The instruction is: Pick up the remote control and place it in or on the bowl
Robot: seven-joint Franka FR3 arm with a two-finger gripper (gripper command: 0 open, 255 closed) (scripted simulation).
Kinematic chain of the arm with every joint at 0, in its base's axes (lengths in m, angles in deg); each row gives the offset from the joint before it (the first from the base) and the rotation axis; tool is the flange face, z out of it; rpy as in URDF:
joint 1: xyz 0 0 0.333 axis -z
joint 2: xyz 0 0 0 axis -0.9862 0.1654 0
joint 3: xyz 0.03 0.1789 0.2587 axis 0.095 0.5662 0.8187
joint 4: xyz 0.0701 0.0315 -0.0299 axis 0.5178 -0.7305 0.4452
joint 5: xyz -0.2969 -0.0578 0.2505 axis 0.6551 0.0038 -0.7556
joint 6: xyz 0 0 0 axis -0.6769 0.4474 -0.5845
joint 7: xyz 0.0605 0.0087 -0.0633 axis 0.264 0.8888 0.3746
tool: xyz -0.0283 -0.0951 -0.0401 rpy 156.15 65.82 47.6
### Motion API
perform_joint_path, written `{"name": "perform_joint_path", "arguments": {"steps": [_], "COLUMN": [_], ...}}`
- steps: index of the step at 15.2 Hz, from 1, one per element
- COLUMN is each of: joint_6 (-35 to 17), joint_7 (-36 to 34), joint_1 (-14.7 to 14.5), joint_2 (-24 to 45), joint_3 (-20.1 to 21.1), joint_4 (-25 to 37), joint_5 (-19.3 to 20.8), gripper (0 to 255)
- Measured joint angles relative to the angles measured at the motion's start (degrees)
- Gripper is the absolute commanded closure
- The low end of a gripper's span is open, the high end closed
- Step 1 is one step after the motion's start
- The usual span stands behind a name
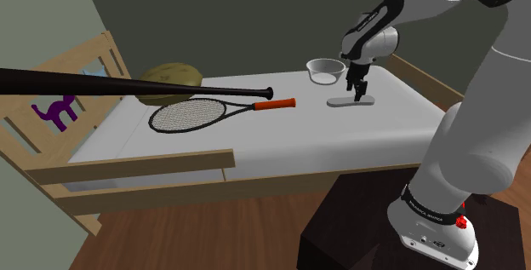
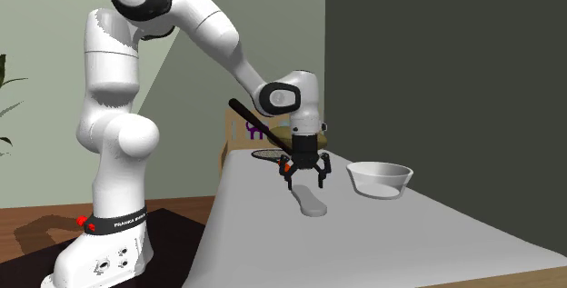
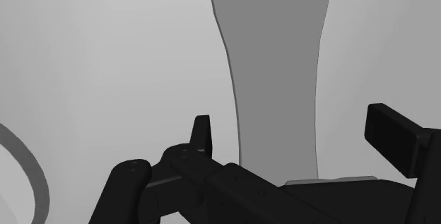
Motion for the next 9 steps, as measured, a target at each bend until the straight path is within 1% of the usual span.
{"name": "perform_joint_path", "arguments": {"steps": [5, 9], "joint_6": [-3.66, -4.18], "joint_7": [3.77, 4.41], "joint_1": [0.32, 0.44], "joint_2": [4.31, 5.15], "joint_3": [0.42, 0.66], "joint_4": [-0.78, -0.74], "joint_5": [-5.00, -6.02], "gripper": [0, 0]}}
